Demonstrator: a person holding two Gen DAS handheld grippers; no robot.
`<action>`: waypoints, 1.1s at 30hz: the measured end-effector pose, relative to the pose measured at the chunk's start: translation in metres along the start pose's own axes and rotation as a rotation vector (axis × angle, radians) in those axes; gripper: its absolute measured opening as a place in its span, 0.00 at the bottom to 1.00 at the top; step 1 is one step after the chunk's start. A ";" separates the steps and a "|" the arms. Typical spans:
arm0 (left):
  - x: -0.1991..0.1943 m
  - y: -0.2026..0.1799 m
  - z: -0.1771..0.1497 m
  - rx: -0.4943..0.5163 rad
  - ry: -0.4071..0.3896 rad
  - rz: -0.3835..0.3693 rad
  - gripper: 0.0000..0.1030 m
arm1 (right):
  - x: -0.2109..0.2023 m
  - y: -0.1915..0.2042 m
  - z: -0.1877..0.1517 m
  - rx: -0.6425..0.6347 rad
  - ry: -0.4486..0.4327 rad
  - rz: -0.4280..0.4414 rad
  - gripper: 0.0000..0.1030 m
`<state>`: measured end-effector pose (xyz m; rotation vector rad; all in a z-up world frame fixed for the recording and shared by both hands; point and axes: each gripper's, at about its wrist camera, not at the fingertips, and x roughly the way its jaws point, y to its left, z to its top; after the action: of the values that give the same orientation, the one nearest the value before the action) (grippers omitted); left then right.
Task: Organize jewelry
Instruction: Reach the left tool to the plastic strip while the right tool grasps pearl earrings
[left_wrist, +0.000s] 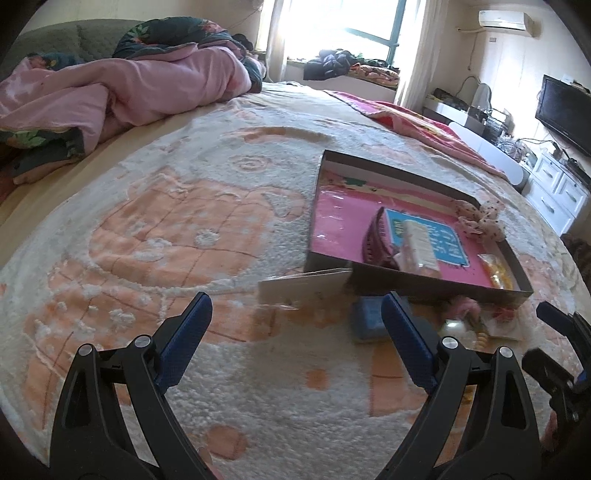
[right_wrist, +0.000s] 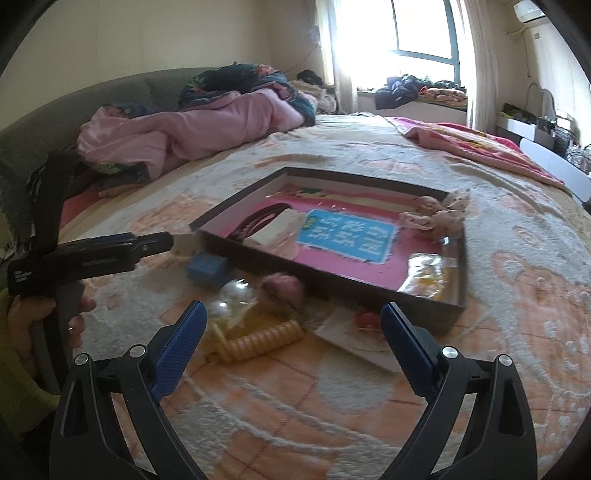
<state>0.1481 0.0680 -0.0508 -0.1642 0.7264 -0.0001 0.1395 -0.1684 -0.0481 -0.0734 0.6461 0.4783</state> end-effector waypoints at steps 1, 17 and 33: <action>0.001 0.002 0.000 -0.001 0.001 0.004 0.82 | 0.001 0.003 0.000 0.001 0.004 0.010 0.90; 0.028 0.010 0.006 -0.079 0.028 -0.036 0.82 | 0.024 0.027 0.004 -0.017 0.048 0.053 0.84; 0.044 0.004 0.010 -0.097 0.047 -0.095 0.69 | 0.061 0.029 0.003 0.059 0.142 0.106 0.35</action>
<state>0.1873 0.0708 -0.0729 -0.2925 0.7656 -0.0592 0.1707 -0.1167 -0.0795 -0.0176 0.8053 0.5591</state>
